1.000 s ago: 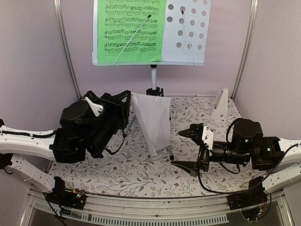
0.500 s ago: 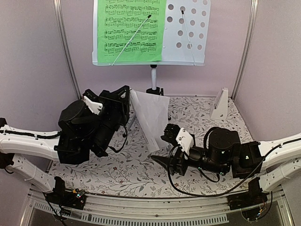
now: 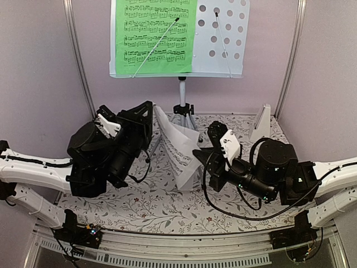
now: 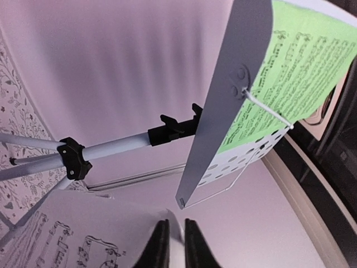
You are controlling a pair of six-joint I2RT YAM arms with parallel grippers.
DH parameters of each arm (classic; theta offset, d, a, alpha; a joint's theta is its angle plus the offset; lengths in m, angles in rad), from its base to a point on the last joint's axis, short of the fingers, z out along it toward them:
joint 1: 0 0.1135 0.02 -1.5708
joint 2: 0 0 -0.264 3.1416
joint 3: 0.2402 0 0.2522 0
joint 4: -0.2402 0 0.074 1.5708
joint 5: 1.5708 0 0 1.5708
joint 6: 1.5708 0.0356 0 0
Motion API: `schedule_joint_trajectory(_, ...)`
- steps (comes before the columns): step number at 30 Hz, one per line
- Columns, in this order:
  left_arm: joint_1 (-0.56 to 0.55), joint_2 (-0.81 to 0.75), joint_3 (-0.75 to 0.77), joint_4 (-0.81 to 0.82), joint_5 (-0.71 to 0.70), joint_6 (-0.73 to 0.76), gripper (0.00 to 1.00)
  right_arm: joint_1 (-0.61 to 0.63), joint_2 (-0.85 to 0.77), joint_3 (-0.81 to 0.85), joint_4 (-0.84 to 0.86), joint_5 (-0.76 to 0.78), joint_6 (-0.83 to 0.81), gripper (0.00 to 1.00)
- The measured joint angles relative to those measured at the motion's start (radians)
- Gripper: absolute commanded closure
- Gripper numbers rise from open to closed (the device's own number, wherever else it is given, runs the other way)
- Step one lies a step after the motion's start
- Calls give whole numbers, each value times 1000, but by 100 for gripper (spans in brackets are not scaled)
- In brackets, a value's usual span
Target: Set up the instrument practice props
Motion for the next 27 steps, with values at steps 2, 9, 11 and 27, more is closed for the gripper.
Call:
schedule_joint_trajectory(2,0,-16,-34,27,16,71,56,0,-39,3,-43,5,-16,100)
schedule_joint_trajectory(9,39,-187,-128,2,216,479,22,-13,-204,152,-318,-26,-55,100)
schedule_joint_trajectory(11,80,-257,-137,-41,341,620,19,-16,-223,203,-402,-48,-68,100)
schedule_joint_trajectory(27,336,-291,-134,-484,1156,1099,1,-20,-56,553,-1107,-333,-189,100)
